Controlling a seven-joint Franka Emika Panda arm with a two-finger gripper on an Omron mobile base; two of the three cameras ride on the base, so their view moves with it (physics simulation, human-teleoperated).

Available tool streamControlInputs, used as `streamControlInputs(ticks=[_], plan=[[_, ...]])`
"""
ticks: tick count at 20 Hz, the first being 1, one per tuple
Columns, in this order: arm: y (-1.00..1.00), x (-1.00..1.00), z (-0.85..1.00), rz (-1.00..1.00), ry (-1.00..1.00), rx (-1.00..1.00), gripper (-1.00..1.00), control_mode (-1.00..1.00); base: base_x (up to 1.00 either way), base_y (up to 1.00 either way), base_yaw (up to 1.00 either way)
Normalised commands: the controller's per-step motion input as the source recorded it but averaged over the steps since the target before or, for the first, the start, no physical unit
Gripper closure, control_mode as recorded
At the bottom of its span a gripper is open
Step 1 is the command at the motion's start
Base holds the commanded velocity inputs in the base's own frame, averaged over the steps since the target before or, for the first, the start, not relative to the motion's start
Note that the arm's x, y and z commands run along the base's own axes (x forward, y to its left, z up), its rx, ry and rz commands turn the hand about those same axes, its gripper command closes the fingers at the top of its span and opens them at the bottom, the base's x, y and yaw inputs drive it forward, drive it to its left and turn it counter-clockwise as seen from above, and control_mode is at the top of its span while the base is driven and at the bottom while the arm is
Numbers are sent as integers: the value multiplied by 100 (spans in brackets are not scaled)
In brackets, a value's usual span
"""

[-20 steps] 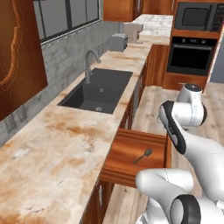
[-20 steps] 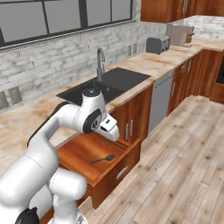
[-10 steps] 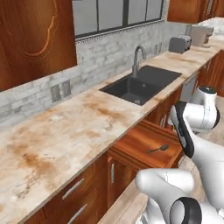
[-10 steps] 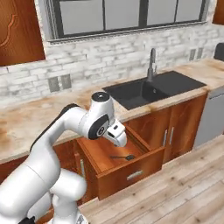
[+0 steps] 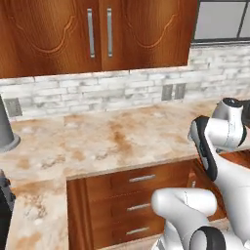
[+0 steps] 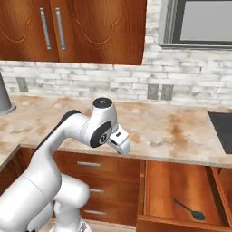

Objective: Organize the utensils by type. Pick up the wooden spoons from the counter and place them in the open cabinet. Then pick up the metallic utensils from the counter and place them in the open drawer.

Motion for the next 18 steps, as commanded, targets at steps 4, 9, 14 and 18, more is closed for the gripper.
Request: streamControlInputs(ticks=[4,9,14,18], plan=[[0,0,0,0,0,0,-100,100,-19,0,100],[0,0,0,0,0,0,-100,100,-22,6,100],[0,0,0,0,0,0,-100,100,-21,7,100],[0,0,0,0,0,0,-100,100,-21,7,100]])
